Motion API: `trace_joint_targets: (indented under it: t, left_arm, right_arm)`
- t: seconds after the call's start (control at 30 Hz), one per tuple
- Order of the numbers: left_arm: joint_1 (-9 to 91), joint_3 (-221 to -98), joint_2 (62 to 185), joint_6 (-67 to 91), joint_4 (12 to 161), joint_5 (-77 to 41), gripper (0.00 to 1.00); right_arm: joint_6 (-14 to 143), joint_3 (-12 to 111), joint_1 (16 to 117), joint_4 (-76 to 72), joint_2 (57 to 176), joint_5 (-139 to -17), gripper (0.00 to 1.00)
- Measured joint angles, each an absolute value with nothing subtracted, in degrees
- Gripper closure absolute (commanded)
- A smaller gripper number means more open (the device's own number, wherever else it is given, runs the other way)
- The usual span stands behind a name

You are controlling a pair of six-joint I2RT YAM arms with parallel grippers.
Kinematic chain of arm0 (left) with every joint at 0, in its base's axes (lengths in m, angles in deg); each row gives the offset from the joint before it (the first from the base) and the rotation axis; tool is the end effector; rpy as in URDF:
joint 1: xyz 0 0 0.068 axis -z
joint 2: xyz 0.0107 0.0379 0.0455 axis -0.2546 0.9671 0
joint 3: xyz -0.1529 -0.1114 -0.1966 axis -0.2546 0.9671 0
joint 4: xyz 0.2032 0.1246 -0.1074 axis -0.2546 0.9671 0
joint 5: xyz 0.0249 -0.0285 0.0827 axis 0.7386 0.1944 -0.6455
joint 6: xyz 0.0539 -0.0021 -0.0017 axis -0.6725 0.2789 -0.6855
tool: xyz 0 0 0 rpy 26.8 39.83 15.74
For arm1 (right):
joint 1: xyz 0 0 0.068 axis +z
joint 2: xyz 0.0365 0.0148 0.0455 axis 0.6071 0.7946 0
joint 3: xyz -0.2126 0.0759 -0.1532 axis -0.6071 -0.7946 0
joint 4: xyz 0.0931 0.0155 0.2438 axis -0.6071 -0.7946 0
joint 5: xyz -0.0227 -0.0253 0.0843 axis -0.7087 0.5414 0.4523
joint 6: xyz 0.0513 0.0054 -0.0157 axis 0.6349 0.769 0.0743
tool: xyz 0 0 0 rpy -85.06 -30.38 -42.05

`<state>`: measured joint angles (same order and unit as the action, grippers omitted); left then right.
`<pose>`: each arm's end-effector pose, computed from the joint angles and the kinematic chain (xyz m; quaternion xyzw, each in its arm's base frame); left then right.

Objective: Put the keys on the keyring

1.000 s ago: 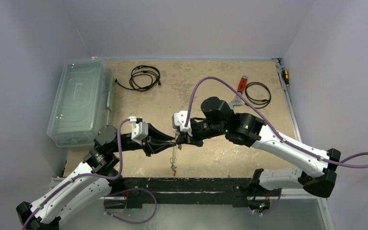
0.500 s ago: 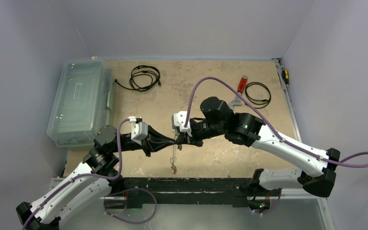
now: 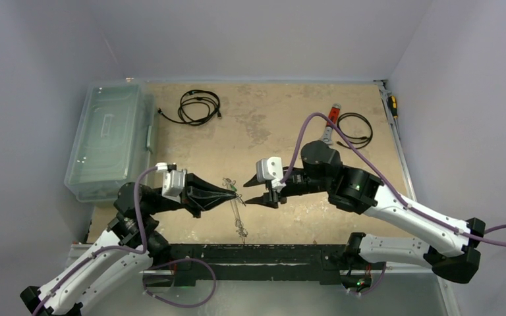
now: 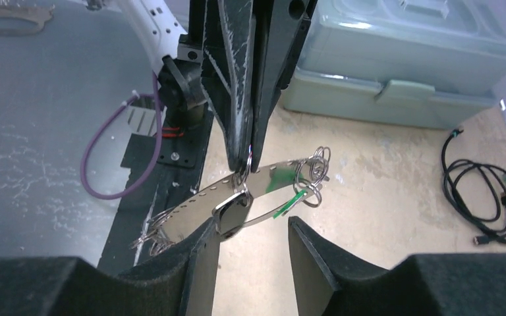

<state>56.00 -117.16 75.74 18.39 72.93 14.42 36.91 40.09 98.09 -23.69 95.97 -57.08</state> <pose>0.0781 -0.0994 0.3381 0.3880 0.4800 -0.5501 0.5626 0.0973 0.2080 0.3967 -0.6164 0.4950 0.3823 0.4784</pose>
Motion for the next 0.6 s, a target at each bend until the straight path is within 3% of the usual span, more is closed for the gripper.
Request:
trace_joint_targets:
  t: [0.23,0.37,0.6]
  left_arm:
    - [55.9,-117.2,74.6,19.9,70.3,14.2,1.0]
    - [55.6,-117.1,74.0,19.9,70.2,14.1,1.0]
    - [55.1,-117.1,73.7,19.9,70.4,14.1,1.0]
  right_arm:
    - [39.6,34.0,98.1,-15.3,92.0,-55.4,0.55]
    - [40.6,33.2,98.1,-12.3,91.8,-54.1,0.64]
    - [41.4,33.2,98.1,-9.4,93.0,-52.4,0.67]
